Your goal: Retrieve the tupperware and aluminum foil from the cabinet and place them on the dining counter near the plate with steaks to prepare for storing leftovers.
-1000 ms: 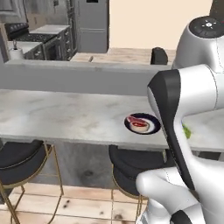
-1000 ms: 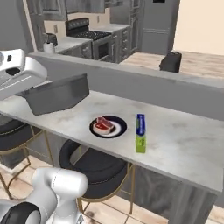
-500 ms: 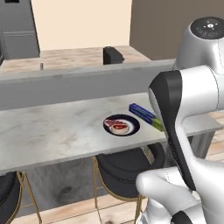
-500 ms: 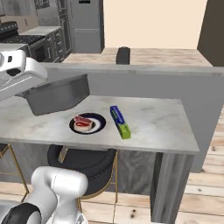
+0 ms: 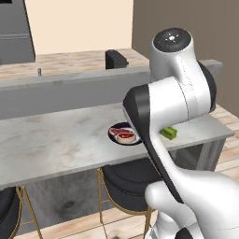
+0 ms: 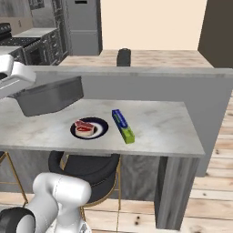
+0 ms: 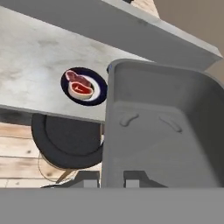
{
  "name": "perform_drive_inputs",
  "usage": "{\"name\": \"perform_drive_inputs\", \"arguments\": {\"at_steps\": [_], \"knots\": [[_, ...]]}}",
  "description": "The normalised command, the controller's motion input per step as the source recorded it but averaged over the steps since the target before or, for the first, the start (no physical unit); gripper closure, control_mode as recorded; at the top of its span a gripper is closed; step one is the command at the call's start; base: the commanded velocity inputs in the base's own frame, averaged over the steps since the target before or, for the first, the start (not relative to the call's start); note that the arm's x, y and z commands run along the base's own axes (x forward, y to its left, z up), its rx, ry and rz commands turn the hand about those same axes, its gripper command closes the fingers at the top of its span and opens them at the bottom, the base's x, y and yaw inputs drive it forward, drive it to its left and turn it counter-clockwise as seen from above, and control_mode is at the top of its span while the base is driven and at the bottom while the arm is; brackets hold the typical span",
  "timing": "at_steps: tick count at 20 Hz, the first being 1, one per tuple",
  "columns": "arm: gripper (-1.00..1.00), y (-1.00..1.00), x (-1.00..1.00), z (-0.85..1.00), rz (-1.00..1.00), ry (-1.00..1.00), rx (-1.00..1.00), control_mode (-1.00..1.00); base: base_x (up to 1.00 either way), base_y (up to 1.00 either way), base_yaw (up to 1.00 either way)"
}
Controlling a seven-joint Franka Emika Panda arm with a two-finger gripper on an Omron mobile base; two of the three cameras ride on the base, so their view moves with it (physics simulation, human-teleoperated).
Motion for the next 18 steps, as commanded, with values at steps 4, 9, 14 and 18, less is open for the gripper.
{"name": "perform_drive_inputs", "arguments": {"at_steps": [4, 9, 14, 18], "knots": [[1.0, 0.63, 0.54, -0.68, 0.21, 0.0, 0.0, -1.0, 0.0, 0.0, 0.0], [1.0, 0.55, 0.69, -0.8, 0.28, 0.01, 0.0, -1.0, 0.0, 0.0, 0.0], [1.0, 0.64, 0.73, -0.89, 0.25, 0.0, 0.0, -1.0, 0.0, 0.0, 0.0], [1.0, 0.68, 0.62, -0.85, 0.15, 0.01, 0.0, -1.0, 0.0, 0.0, 0.0]]}}
